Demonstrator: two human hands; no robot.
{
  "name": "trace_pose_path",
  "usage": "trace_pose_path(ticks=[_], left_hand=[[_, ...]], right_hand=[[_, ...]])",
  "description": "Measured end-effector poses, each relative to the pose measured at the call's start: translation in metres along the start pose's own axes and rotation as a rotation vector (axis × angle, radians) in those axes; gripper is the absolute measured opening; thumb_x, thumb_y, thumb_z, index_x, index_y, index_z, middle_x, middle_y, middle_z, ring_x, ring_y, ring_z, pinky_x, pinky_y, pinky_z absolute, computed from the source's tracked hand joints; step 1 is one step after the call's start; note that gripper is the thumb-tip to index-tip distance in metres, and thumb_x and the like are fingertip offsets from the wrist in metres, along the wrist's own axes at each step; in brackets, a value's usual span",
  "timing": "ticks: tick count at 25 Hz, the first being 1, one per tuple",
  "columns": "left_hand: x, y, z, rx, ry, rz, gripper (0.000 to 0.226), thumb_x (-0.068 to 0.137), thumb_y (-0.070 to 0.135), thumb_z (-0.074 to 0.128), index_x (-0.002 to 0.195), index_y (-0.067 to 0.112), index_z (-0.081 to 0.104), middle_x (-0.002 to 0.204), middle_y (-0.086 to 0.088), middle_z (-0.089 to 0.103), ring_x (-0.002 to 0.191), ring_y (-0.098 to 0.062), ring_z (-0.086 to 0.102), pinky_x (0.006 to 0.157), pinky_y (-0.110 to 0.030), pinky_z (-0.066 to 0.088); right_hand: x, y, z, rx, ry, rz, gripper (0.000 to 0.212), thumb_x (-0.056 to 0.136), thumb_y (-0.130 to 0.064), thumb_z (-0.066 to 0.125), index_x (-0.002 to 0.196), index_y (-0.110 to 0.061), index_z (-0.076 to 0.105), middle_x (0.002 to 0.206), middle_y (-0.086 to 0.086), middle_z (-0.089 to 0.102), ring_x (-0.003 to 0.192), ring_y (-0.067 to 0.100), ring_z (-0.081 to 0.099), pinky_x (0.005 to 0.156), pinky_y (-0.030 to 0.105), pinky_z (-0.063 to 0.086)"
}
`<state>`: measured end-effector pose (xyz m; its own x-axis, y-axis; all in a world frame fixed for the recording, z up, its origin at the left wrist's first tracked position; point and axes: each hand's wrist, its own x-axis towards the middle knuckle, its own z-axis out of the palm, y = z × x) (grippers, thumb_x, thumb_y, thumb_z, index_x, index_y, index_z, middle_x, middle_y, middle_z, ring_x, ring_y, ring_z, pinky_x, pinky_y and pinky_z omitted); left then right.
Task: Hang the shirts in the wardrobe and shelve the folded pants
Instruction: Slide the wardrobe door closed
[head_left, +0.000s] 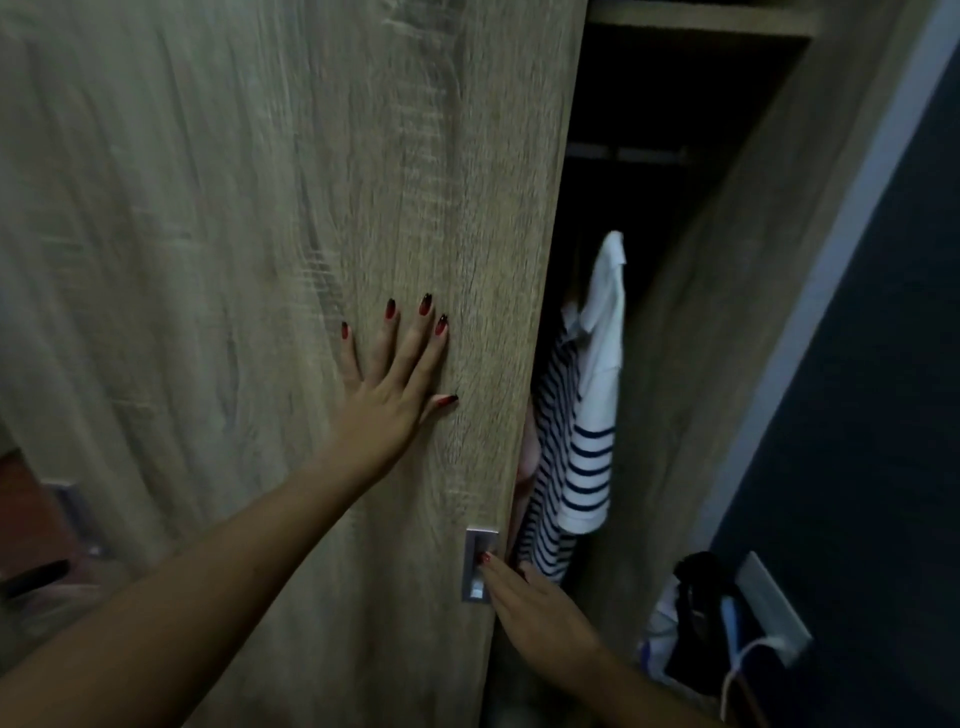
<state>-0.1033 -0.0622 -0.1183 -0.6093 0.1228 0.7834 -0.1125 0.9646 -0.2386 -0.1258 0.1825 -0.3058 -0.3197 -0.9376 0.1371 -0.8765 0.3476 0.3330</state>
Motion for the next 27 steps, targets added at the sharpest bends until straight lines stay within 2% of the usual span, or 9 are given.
trace_pose_path(ticks=[3, 6, 9, 11, 14, 18, 22, 24, 27], left_hand=[[0.014, 0.04, 0.003, -0.024, 0.027, 0.013, 0.072, 0.098, 0.054, 0.027, 0.151, 0.017, -0.002, 0.158, -0.002, -0.019, 0.147, -0.032, -0.011, 0.112, -0.065, -0.007], [0.025, 0.077, 0.004, -0.04, 0.019, 0.02, 0.071, 0.098, 0.054, 0.027, 0.152, 0.018, -0.003, 0.158, -0.001, -0.021, 0.146, -0.031, -0.014, 0.112, -0.064, -0.009], [0.035, 0.105, 0.003, -0.064, 0.008, 0.021, 0.071, 0.098, 0.054, 0.027, 0.152, 0.019, -0.004, 0.157, 0.001, -0.023, 0.146, -0.03, -0.015, 0.112, -0.064, -0.007], [0.04, 0.121, 0.003, -0.073, 0.005, 0.022, 0.072, 0.098, 0.054, 0.029, 0.151, 0.02, -0.005, 0.157, 0.001, -0.021, 0.146, -0.03, -0.013, 0.113, -0.063, -0.006], [0.046, 0.14, -0.001, -0.068, -0.009, 0.028, 0.072, 0.098, 0.053, 0.03, 0.151, 0.02, -0.006, 0.158, -0.001, -0.015, 0.146, -0.031, -0.01, 0.113, -0.064, -0.003], [0.051, 0.153, -0.006, -0.088, -0.044, 0.037, 0.069, 0.099, 0.05, 0.031, 0.151, 0.019, -0.002, 0.161, -0.005, -0.003, 0.145, -0.033, -0.009, 0.113, -0.065, -0.001], [0.051, 0.156, -0.014, -0.11, -0.084, 0.044, 0.068, 0.099, 0.046, 0.034, 0.152, 0.019, 0.001, 0.161, -0.005, -0.003, 0.146, -0.032, -0.011, 0.113, -0.065, 0.001], [0.05, 0.154, -0.019, -0.102, -0.106, 0.059, 0.067, 0.099, 0.045, 0.034, 0.152, 0.019, 0.001, 0.161, -0.004, -0.005, 0.146, -0.032, -0.01, 0.114, -0.065, 0.003], [0.049, 0.148, -0.027, -0.099, -0.145, 0.118, 0.064, 0.1, 0.041, 0.033, 0.152, 0.018, 0.004, 0.161, -0.003, -0.001, 0.147, -0.031, -0.005, 0.115, -0.062, 0.007]], right_hand=[[-0.029, 0.012, 0.014, 0.025, 0.049, 0.103, 0.048, 0.06, -0.028, 0.078, 0.107, -0.018, 0.073, 0.115, -0.003, 0.07, 0.112, 0.012, 0.062, 0.086, 0.029, 0.055], [-0.055, 0.027, 0.014, 0.065, 0.128, 0.191, 0.049, 0.071, -0.021, 0.057, 0.118, -0.011, 0.066, 0.118, -0.001, 0.068, 0.114, 0.014, 0.054, 0.081, 0.026, 0.055], [-0.077, 0.037, 0.009, 0.119, 0.119, 0.339, 0.082, 0.073, -0.015, 0.039, 0.146, 0.003, 0.007, 0.13, 0.005, 0.058, 0.119, 0.016, 0.048, 0.079, 0.028, 0.056], [-0.095, 0.045, 0.006, 0.065, 0.115, 0.347, 0.083, 0.073, -0.01, 0.033, 0.146, 0.002, -0.006, 0.145, 0.011, 0.042, 0.128, 0.02, 0.038, 0.084, 0.033, 0.057], [-0.119, 0.061, 0.004, 0.029, 0.119, 0.292, 0.089, 0.073, -0.008, 0.053, 0.146, 0.002, 0.002, 0.158, 0.018, -0.001, 0.137, 0.027, 0.032, 0.099, 0.04, 0.047], [-0.132, 0.072, 0.015, -0.095, 0.156, 0.303, 0.081, 0.076, -0.004, 0.041, 0.147, 0.0, 0.004, 0.157, 0.017, -0.011, 0.137, 0.026, 0.028, 0.116, 0.045, 0.013], [-0.132, 0.072, 0.01, -0.12, 0.059, 0.382, 0.087, 0.065, -0.009, 0.071, 0.142, -0.002, 0.03, 0.157, 0.013, -0.003, 0.14, 0.026, 0.023, 0.112, 0.051, 0.023], [-0.129, 0.066, 0.004, -0.128, 0.025, 0.42, 0.083, 0.066, -0.016, 0.075, 0.14, -0.003, 0.038, 0.157, 0.015, -0.009, 0.139, 0.027, 0.024, 0.111, 0.052, 0.028], [-0.124, 0.06, 0.002, -0.1, -0.007, 0.476, 0.086, 0.063, -0.02, 0.078, 0.138, -0.001, 0.04, 0.157, 0.017, -0.009, 0.136, 0.028, 0.028, 0.108, 0.048, 0.022]])
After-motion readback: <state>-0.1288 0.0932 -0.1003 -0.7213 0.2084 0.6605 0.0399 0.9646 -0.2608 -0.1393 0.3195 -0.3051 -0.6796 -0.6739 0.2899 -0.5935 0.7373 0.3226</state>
